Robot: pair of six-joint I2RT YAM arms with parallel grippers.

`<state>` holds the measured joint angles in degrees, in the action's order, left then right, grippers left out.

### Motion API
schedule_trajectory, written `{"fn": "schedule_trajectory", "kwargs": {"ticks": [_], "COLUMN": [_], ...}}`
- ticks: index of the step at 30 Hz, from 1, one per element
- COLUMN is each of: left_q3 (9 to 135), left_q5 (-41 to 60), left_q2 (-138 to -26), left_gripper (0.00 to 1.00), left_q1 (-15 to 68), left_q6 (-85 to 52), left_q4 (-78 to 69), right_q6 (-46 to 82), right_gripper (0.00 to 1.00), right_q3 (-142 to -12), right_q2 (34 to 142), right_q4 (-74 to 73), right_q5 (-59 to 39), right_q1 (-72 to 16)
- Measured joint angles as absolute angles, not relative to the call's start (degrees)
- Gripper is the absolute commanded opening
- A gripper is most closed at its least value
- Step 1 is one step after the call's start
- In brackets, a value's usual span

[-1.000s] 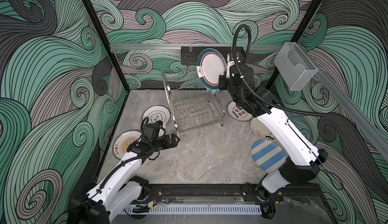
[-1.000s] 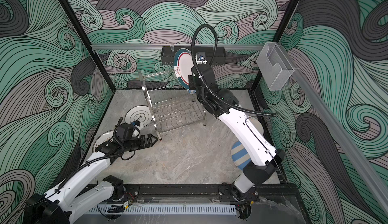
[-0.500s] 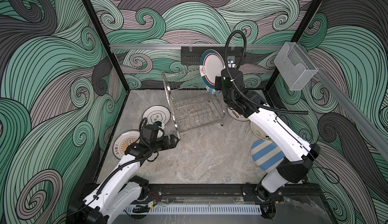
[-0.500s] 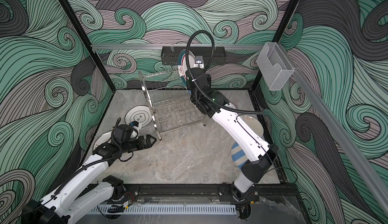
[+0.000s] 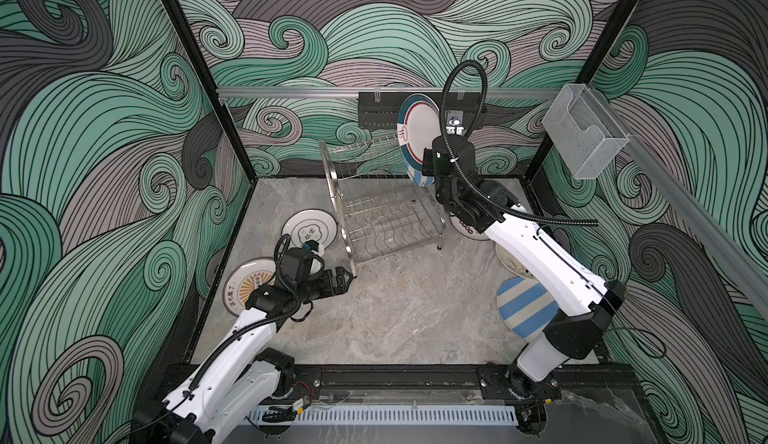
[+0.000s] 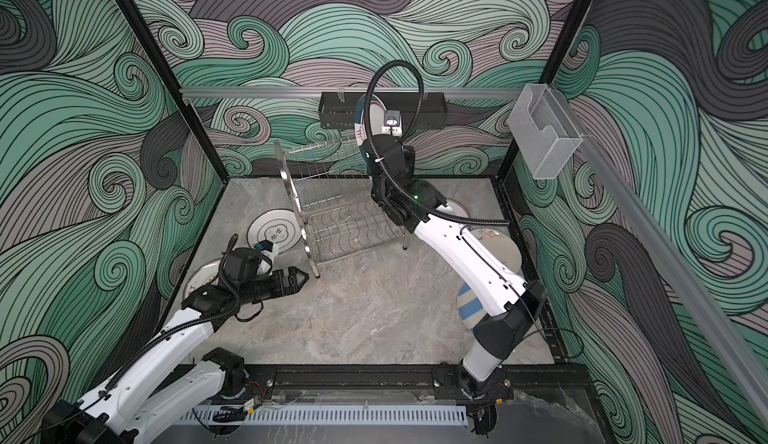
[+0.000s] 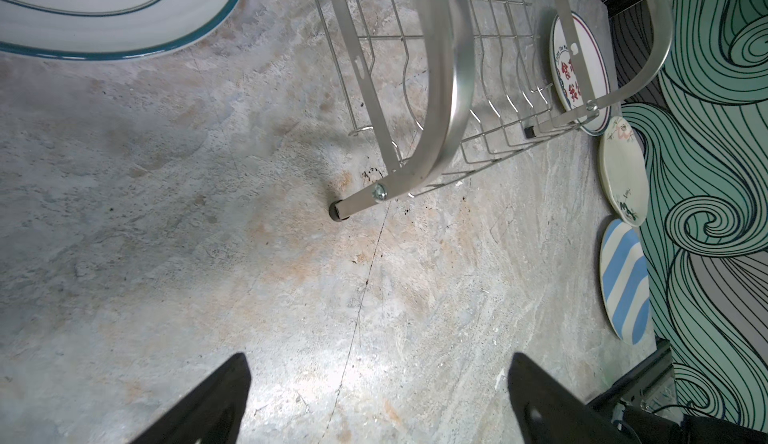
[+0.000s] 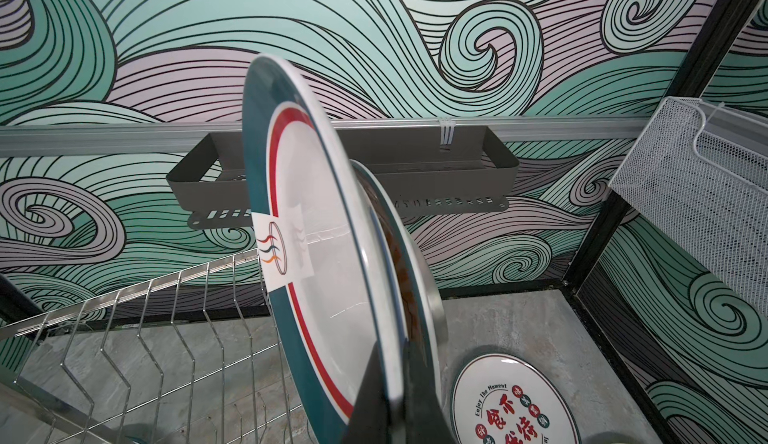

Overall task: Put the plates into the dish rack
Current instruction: 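Lower the green-rimmed plate into the slot beside the striped plate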

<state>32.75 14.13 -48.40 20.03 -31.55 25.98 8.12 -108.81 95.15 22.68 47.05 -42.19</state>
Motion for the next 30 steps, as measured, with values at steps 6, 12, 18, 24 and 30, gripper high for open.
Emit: {"fn": "schedule_trajectory", "kwargs": {"ticks": [6, 12, 18, 24, 30], "left_q3": [32.73, 32.62, 32.40, 31.73, 31.64], "left_q5": [14.04, 13.85, 13.52, 13.28, 13.26], "left_q2": [-48.10, -47.79, -46.76, -45.67, -45.39], "left_gripper": [0.99, 0.99, 0.99, 0.99, 0.99], "left_q1": [20.01, 20.01, 20.03, 20.01, 20.01], "left_q6": [-31.70, -31.97, -32.10, -32.18, -32.21], "left_q4": [25.89, 25.89, 25.96, 26.04, 26.15], "right_q6": [7.92, 7.51, 6.42, 5.72, 5.52], "right_gripper": [0.00, 0.00, 0.00, 0.00, 0.00], "right_q3": [-109.08, -109.38, -109.38, -109.38, -109.38], "right_q2": [98.02, 99.57, 99.57, 99.63, 100.42], "right_q4": [22.74, 22.85, 21.50, 20.53, 20.40], "right_q5": [47.99, 48.95, 50.96, 52.14, 52.64], "right_q1": [-42.54, -43.05, -43.72, -44.12, -44.21]}}
